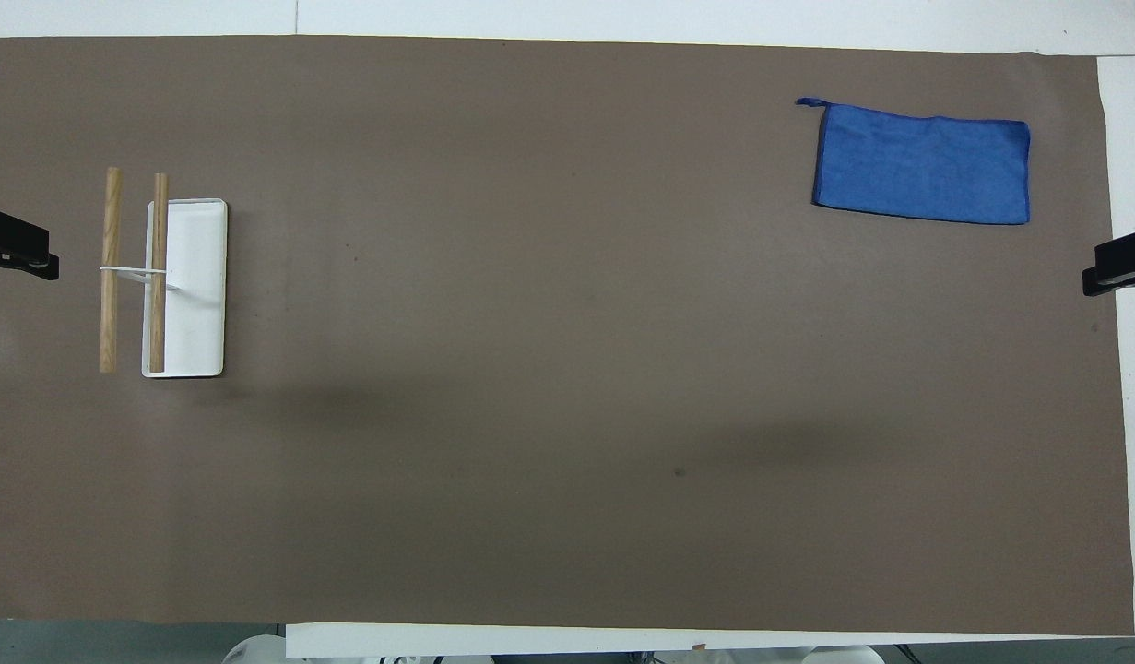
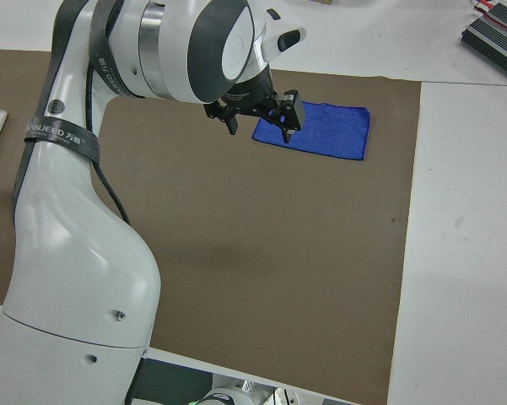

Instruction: Right arm passes towel to left arm to hang

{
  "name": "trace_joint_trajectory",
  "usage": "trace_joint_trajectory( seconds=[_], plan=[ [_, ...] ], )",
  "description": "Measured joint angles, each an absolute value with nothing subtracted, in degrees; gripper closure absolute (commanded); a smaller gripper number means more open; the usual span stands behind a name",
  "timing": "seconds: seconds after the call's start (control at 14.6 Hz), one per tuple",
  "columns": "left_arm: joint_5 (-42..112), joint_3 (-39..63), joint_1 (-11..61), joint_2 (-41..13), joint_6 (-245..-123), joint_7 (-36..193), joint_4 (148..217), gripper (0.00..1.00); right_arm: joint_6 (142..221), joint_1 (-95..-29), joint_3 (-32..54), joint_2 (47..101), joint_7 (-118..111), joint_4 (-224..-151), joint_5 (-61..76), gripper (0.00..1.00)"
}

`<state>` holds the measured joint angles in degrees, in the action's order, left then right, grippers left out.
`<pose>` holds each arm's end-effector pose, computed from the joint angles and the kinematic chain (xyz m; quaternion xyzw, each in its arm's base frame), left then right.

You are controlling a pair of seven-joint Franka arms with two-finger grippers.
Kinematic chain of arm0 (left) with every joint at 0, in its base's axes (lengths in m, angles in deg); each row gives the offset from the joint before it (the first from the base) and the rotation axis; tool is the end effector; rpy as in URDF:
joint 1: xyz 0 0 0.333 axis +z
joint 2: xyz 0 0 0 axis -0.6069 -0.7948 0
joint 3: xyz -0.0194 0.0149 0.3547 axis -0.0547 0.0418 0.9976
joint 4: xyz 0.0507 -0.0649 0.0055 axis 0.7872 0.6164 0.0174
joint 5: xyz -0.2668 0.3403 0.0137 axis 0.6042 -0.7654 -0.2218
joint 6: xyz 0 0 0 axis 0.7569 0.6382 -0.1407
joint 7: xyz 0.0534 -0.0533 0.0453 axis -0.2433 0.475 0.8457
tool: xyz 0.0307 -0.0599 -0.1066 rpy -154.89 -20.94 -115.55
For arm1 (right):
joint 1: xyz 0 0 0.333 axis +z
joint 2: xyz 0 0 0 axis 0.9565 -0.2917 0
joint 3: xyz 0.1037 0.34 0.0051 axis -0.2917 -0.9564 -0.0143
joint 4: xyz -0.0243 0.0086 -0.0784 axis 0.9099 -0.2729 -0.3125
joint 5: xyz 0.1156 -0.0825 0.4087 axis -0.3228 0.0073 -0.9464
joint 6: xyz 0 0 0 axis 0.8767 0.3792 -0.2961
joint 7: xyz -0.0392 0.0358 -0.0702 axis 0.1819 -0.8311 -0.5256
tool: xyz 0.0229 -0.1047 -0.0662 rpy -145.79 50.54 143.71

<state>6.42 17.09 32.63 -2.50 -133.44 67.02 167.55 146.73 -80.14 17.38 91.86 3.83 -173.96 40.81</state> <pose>0.5782 -0.0158 0.6195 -0.9986 -0.0132 0.0425 0.0270 0.5591 -0.0676 0.6636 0.9976 -0.0512 -0.0423 0.0211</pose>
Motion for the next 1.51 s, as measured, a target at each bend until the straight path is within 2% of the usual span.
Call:
trace_joint_trajectory(
  seconds=[0.55,0.82,0.96,1.24,1.37,1.51],
  plan=[
    [6.5,17.1,32.6,-1.6,-133.6,67.0,167.2,0.0,146.7,-80.2,17.4,91.9,3.2,-174.0,40.8,0.0],
    [6.5,17.2,32.6,-1.6,-133.6,67.0,167.2,0.0,151.4,-80.3,17.7,89.7,-3.2,-173.1,41.1,0.0],
    [6.5,17.2,32.6,-1.6,-133.6,67.0,167.2,0.0,153.2,-80.2,17.7,82.8,-3.8,-168.0,41.1,0.0],
    [6.5,17.2,32.6,-1.6,-133.6,67.0,167.2,0.0,158.0,-80.4,17.5,59.3,-3.9,-148.9,41.1,0.0],
    [6.5,17.2,32.6,-1.6,-133.6,67.0,167.2,0.0,163.2,-81.2,16.5,51.0,-3.9,-144.8,41.0,0.0],
    [6.5,17.2,32.6,-1.6,-133.6,67.0,167.2,0.0,167.5,-82.1,16.0,46.1,-3.9,-143.9,39.0,0.0]
  ],
)
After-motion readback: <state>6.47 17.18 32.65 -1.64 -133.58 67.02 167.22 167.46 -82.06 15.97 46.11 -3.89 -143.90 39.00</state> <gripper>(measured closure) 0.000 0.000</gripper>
